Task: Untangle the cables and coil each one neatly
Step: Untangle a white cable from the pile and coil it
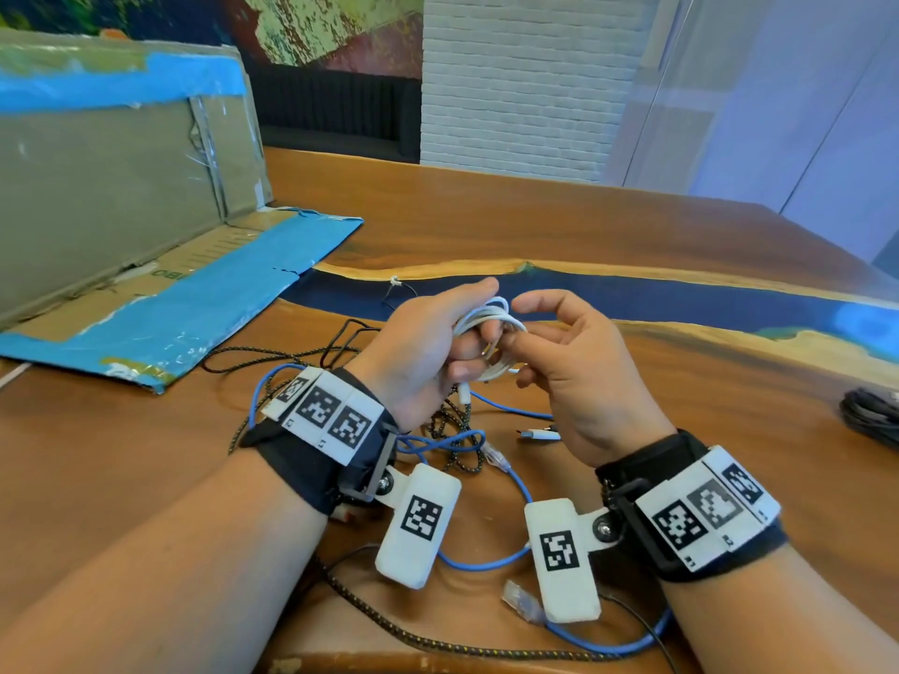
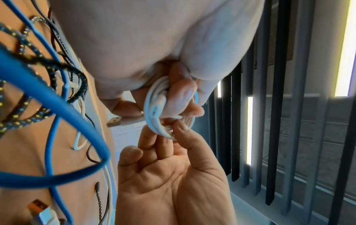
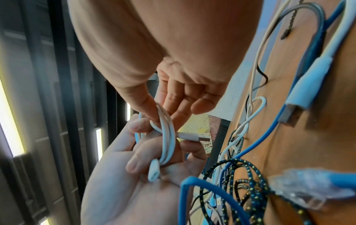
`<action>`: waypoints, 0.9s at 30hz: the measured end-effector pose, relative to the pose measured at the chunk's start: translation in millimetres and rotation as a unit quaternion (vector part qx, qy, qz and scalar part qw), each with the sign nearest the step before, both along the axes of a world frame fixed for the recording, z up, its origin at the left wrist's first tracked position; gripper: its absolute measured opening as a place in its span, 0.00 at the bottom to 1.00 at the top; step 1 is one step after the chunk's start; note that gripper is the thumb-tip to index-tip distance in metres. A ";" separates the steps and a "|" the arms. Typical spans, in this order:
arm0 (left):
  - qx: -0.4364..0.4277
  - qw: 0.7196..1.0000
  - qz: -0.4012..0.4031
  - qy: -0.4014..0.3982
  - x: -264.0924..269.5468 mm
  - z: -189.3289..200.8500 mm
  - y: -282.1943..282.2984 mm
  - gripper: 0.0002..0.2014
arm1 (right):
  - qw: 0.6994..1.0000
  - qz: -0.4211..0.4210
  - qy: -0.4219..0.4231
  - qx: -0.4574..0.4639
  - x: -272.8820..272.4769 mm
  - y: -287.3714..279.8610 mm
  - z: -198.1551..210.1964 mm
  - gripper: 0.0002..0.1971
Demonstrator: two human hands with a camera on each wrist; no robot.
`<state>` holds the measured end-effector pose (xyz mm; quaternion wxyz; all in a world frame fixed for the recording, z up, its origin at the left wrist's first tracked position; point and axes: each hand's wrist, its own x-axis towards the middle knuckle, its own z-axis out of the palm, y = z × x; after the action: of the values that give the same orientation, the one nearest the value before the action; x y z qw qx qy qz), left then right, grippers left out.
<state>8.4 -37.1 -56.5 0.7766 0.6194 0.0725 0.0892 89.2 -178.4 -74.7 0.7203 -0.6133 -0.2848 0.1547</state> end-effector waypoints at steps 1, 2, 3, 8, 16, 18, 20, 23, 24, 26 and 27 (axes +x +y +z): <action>0.000 1.000 0.005 -0.002 0.1 0.3 1.2 0.25 | 1.000 0.021 0.015 0.011 0.7 0.2 0.1 0.14; -0.001 1.000 0.010 -0.003 0.2 0.7 2.2 0.24 | 0.998 0.049 0.027 0.021 1.1 0.4 0.0 0.17; -0.002 1.000 0.015 -0.003 0.3 0.8 3.0 0.24 | 0.996 0.079 0.037 0.031 0.4 0.3 1.0 0.20; 0.015 1.000 0.004 -0.002 2.0 -3.0 0.5 0.25 | 0.979 0.162 0.110 0.051 -4.3 -7.8 9.7 0.21; 0.055 0.998 0.033 0.000 3.5 -5.5 1.0 0.23 | 0.998 0.033 -0.042 -0.043 0.9 -9.0 9.3 0.26; 0.085 0.996 0.039 -0.010 4.3 -4.8 0.1 0.23 | 0.994 -0.034 -0.086 -0.058 3.4 -11.5 8.4 0.20; 0.109 0.993 0.038 -0.021 5.1 -5.5 -1.8 0.23 | 0.988 -0.075 -0.119 -0.069 4.3 -10.4 6.2 0.14; 0.122 0.991 0.036 -0.031 4.5 -5.4 -2.1 0.23 | 0.990 -0.081 -0.100 -0.062 5.5 -10.2 4.7 0.10; 0.123 0.991 0.036 -0.033 4.2 -5.3 -1.5 0.22 | 0.991 -0.082 -0.090 -0.061 5.4 -10.6 4.9 0.10; 0.128 0.990 0.040 -0.033 4.9 -5.5 -1.0 0.21 | 0.993 -0.079 -0.070 -0.060 5.5 -11.0 5.5 0.10; 0.128 0.990 0.047 -0.033 5.7 -6.3 -0.7 0.20 | 0.994 -0.069 -0.060 -0.058 5.4 -10.9 5.9 0.09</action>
<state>14.2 -37.7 -62.8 0.6880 0.7061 0.0643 0.1547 94.6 -189.3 -68.8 0.6743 -0.6804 -0.2745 0.0838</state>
